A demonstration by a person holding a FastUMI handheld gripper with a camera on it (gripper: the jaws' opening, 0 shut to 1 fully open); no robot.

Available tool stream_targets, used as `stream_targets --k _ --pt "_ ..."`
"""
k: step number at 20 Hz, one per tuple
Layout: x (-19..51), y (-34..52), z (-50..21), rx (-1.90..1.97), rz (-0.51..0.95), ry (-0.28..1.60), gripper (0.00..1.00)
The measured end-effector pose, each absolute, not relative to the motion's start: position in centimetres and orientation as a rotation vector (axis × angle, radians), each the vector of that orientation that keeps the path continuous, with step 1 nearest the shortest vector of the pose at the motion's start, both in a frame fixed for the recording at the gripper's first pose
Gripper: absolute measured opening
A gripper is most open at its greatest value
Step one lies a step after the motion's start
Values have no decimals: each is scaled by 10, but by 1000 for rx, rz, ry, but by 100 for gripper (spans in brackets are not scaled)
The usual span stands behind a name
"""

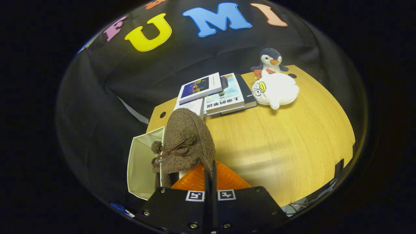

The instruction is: Open the storage box then place both shoes into the box .Put the left shoe in first, then the right shoe, with the right side of both shoes facing outward in a uniform manner.

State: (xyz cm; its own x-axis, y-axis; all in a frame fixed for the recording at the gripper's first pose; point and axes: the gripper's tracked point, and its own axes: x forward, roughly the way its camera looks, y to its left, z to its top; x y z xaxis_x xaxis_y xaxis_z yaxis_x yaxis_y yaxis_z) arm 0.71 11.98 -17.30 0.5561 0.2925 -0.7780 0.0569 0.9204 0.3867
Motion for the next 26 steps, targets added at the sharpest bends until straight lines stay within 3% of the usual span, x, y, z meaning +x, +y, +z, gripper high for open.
stream_targets --k 13,24,26 --pt "10 239 -157 460 290 982 0" --pt "-1 276 -210 448 215 1077 1" --pt "0 282 -208 484 221 1064 8"
